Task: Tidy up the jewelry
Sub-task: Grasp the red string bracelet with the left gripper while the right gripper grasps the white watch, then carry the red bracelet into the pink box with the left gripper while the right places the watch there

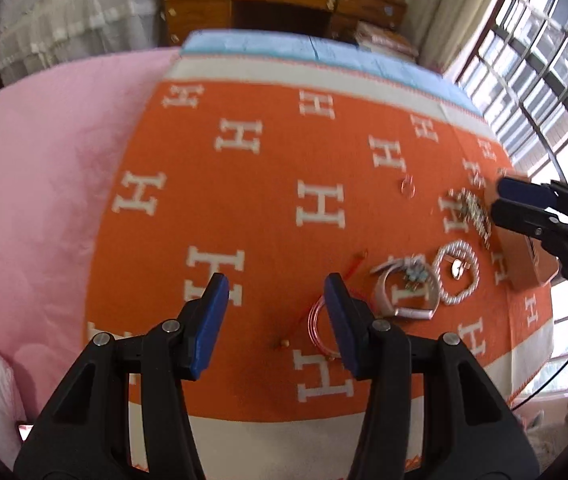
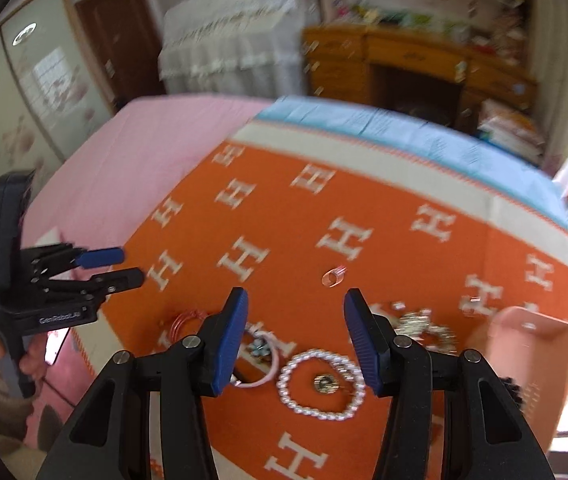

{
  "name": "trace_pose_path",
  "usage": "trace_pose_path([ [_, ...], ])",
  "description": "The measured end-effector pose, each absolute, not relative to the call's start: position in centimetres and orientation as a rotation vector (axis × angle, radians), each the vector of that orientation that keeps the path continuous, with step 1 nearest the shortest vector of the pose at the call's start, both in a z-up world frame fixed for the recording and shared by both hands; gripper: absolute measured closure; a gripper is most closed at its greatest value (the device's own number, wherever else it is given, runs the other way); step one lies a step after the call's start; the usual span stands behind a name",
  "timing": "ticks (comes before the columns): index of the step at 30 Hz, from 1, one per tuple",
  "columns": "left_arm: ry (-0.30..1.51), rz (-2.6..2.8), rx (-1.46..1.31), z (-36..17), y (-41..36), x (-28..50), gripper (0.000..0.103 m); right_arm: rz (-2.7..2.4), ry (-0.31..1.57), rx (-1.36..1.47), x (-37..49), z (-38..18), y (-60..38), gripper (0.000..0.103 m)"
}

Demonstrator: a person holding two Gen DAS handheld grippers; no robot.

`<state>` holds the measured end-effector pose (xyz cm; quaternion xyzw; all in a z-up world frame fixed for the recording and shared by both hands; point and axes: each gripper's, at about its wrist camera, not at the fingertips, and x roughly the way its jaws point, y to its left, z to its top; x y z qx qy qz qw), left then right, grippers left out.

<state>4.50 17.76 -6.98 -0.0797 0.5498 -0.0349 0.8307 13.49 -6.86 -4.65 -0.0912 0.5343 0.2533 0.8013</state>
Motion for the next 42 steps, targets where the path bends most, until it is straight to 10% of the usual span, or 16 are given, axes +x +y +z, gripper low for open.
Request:
trace_pose_path([
  [13,1.299,-0.184,-0.079,-12.6,14.4,6.4,0.056,0.77,1.31,-0.406,14.1,-12.3,-2.3,0.053],
  [25,1.314,-0.208,0.062,-13.2,11.7,6.2,0.056,0.777,1.313,-0.54,13.3,-15.2,-1.1,0.081],
  [30,1.301,-0.268,0.092,-12.8,10.7,5.5,0.097,0.762,1.297,-0.509,13.5,-14.5,-1.7,0.096],
  [42,1.27,-0.232,-0.034,-11.6,11.7,5.4,0.099,0.693,1.21,-0.306,14.1,-9.8,-5.6,0.103],
])
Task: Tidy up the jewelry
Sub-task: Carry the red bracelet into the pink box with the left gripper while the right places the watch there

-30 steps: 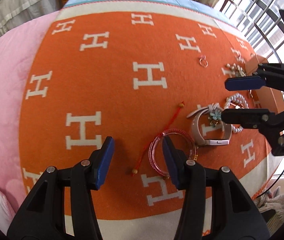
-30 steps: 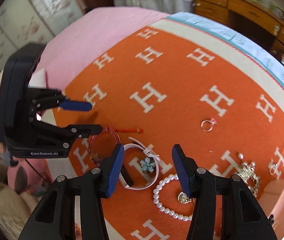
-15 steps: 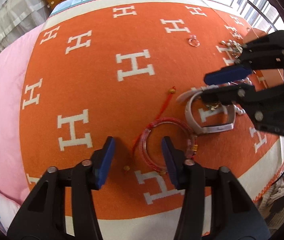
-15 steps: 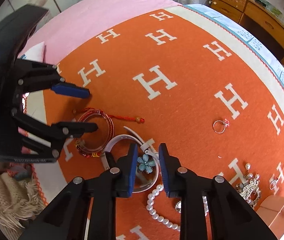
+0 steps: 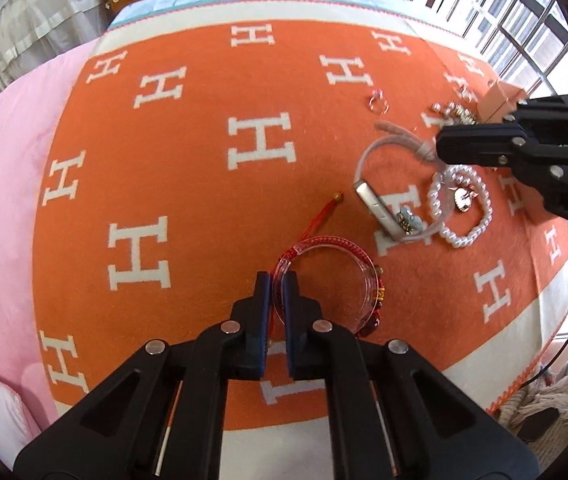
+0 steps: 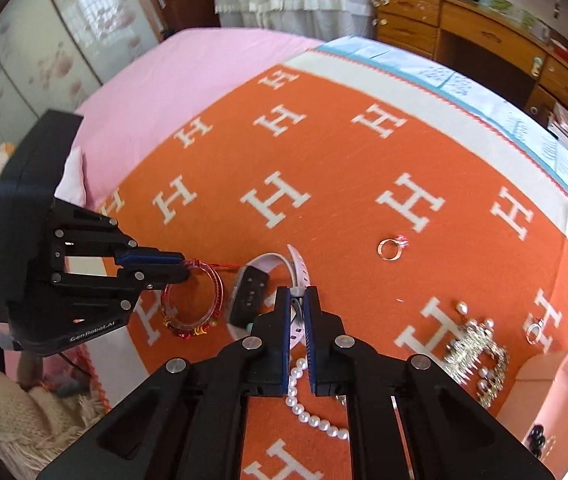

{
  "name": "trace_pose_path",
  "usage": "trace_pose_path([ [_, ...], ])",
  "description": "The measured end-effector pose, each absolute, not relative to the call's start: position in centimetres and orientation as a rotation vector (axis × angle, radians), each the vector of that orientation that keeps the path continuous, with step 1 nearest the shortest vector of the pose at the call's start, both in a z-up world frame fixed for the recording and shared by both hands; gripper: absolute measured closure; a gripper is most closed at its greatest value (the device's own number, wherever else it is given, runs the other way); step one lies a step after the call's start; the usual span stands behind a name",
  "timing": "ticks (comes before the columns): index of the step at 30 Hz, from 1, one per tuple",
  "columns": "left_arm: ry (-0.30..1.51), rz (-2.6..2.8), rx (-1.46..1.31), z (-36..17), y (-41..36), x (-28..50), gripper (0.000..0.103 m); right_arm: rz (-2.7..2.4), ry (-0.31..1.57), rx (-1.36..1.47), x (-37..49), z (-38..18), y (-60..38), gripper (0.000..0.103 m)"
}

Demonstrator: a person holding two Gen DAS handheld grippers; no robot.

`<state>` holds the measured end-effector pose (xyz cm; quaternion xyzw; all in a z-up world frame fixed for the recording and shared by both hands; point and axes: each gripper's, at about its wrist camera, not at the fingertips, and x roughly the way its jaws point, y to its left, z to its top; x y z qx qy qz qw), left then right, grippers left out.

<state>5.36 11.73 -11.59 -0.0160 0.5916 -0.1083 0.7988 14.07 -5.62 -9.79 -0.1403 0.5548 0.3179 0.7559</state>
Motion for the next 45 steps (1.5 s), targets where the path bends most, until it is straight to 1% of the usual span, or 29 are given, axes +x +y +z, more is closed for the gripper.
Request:
trace_pose_path([
  [6,1.215,-0.243,-0.029,-9.0,11.5,4.7,0.099,0.689,1.152,-0.242,13.1,-7.2,-7.5,0.103],
  [10,1.195,-0.249,-0.021,-7.8,10.8,4.5,0.099,0.663,1.222,-0.234,13.7,-8.4,-7.9,0.101],
  [11,1.192,-0.246,-0.021,-7.7,10.6,4.6,0.099,0.646,1.231,-0.235,13.9,-8.9,-7.9,0.096],
  [12,1.189,-0.243,-0.024,-7.6,10.5,4.5,0.099,0.626,1.242,-0.23,14.3,-9.4,-8.0,0.086],
  [14,1.187,-0.234,-0.03,-7.5,10.6,4.5,0.099,0.604,1.252,-0.204,14.8,-10.5,-7.8,0.076],
  [20,1.185,-0.206,-0.034,-7.0,11.2,4.4,0.099,0.59,1.296,-0.233,16.0,-13.5,-6.1,0.076],
  [22,1.177,-0.201,-0.035,-6.5,11.4,4.4,0.099,0.571,1.307,-0.267,16.0,-14.2,-5.7,0.082],
  [23,1.173,-0.198,-0.034,-6.3,11.5,4.4,0.099,0.565,1.307,-0.283,15.9,-14.5,-5.5,0.093],
  [26,1.156,-0.194,-0.034,-5.6,11.5,4.3,0.099,0.566,1.268,-0.285,15.4,-14.1,-5.4,0.094],
  [30,1.126,-0.202,-0.028,-4.1,11.2,4.3,0.099,0.572,1.201,-0.182,14.8,-11.2,-7.1,0.094],
  [36,1.05,-0.245,-0.008,-0.6,9.3,4.5,0.099,0.51,1.09,-0.083,13.1,-6.3,-11.7,0.094],
  [42,0.97,-0.334,0.001,3.0,5.3,5.0,0.099,0.377,0.964,0.072,10.3,-1.3,-19.1,0.094],
  [45,0.937,-0.412,-0.013,4.3,1.8,5.6,0.099,0.259,0.868,0.134,8.3,1.1,-23.1,0.094],
])
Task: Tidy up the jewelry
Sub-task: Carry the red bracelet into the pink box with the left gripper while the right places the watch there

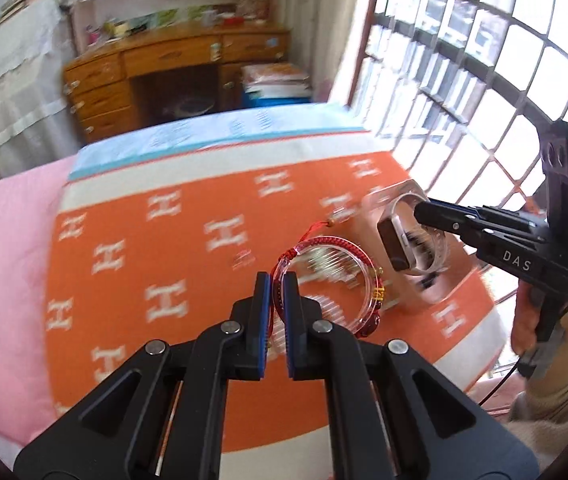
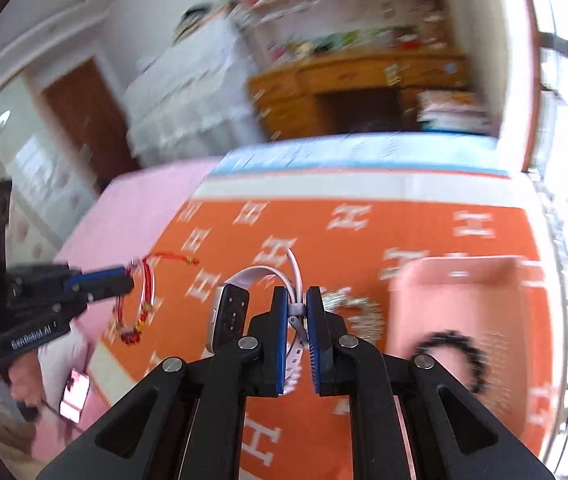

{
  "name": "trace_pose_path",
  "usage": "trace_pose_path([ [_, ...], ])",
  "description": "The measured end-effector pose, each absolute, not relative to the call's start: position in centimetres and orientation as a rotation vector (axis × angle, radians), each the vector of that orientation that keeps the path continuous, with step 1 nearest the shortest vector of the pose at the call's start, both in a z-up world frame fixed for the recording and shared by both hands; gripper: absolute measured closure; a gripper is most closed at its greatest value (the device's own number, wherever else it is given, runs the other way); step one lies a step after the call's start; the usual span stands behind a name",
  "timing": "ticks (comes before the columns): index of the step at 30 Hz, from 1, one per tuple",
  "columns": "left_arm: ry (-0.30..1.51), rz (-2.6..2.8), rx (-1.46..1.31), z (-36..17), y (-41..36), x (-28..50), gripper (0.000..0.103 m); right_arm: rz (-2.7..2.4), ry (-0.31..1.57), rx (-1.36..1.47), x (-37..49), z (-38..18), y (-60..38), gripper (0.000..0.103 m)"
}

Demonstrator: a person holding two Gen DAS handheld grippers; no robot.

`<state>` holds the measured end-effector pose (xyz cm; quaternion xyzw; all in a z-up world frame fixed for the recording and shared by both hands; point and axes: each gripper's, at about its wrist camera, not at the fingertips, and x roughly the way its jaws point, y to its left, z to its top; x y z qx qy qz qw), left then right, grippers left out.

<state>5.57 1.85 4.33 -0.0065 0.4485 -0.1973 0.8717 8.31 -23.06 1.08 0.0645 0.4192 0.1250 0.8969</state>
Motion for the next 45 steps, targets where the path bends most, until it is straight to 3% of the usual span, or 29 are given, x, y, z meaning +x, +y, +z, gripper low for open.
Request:
trace_pose_path([
  [9,0.882,-0.562,0.003,4.6,-9.5,7.5,0.099,-0.071,0.704,0.276,3.5,2.6,-32.7,0.094],
  [18,0.931,-0.482,0.066,-1.2,-18.1,12.0,0.099,-0.163,0.838,0.274,3.3,-2.7,-37.3,0.094],
  [25,0.993,-0.452,0.08,-5.3,-19.3,13.3,0.099,-0.084,0.949,0.265,5.8,-7.3,-35.1,0.09],
  [28,1.024,-0.453,0.048,-6.2,-19.0,13.3,0.085,-0.099,0.96,0.296,6.9,-8.9,-35.1,0.085],
  [29,1.028,-0.46,0.034,-6.3,-18.6,13.1,0.067,-0.107,0.954,0.294,7.1,-9.1,-35.4,0.084],
  [32,1.005,-0.468,-0.008,-6.1,-17.5,12.3,0.039,-0.127,0.922,0.311,6.9,-8.7,-36.1,0.082],
  [45,0.927,-0.436,-0.044,-3.7,-13.9,9.4,0.037,-0.159,0.829,0.229,4.7,-5.9,-34.2,0.073],
])
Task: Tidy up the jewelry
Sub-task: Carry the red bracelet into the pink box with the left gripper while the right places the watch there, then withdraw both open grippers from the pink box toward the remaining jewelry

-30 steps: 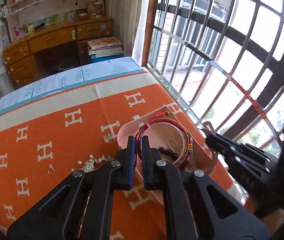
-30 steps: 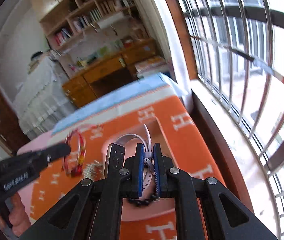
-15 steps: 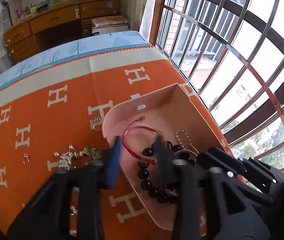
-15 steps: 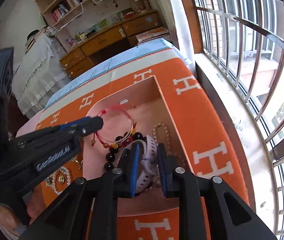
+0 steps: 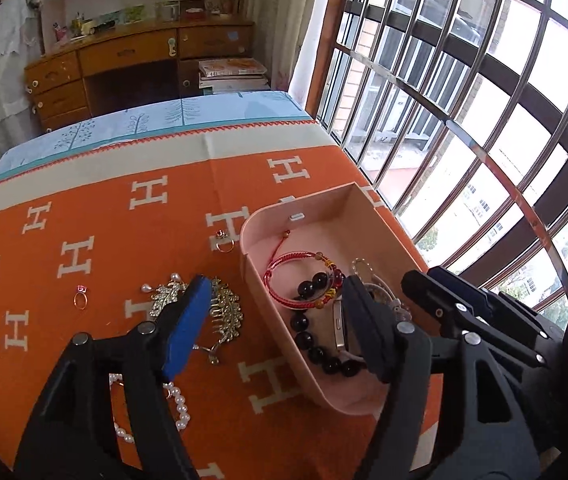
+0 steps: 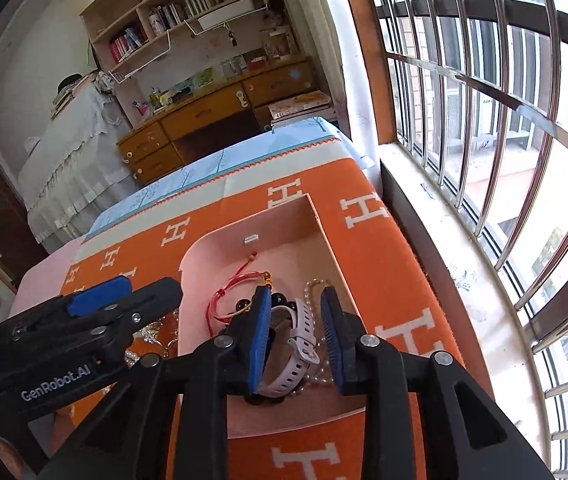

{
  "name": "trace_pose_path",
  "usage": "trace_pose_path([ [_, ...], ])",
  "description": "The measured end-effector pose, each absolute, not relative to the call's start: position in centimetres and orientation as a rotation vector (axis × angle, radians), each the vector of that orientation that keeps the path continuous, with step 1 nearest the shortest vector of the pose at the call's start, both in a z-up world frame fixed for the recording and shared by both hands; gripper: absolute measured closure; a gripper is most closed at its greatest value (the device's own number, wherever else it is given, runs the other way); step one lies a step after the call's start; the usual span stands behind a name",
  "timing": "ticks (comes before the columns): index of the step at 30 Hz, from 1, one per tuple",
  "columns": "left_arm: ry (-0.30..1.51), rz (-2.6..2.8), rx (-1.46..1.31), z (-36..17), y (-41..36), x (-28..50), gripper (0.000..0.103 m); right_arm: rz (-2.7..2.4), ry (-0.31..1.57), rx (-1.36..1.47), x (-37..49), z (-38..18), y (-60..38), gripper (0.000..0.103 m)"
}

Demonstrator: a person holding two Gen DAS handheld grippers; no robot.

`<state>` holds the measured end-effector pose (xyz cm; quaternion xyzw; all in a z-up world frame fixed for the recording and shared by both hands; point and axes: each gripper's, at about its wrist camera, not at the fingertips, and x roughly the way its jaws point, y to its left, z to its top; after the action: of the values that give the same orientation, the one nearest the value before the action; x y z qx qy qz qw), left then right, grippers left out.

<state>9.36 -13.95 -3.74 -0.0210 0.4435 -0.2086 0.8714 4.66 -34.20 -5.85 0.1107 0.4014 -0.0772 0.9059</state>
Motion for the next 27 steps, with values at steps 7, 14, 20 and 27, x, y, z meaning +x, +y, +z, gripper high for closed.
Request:
trace_pose_path([
  [7,0.933,-0.417,-0.046,-4.0,-12.9,7.8,0.037,-0.154,0.828,0.198,4.3,-5.9,-33.1,0.072],
  [14,0.928,-0.392,-0.036,-4.2,-11.7,6.4,0.037,-0.139,0.815,0.172,3.7,-5.7,-31.7,0.07],
  [20,0.918,-0.381,-0.027,-3.7,-10.8,5.3,0.037,-0.117,0.784,0.134,2.8,-4.9,-30.2,0.069],
  [27,0.857,-0.332,-0.009,-1.2,-7.5,3.8,0.037,-0.082,0.751,0.075,1.6,-3.8,-27.5,0.069],
])
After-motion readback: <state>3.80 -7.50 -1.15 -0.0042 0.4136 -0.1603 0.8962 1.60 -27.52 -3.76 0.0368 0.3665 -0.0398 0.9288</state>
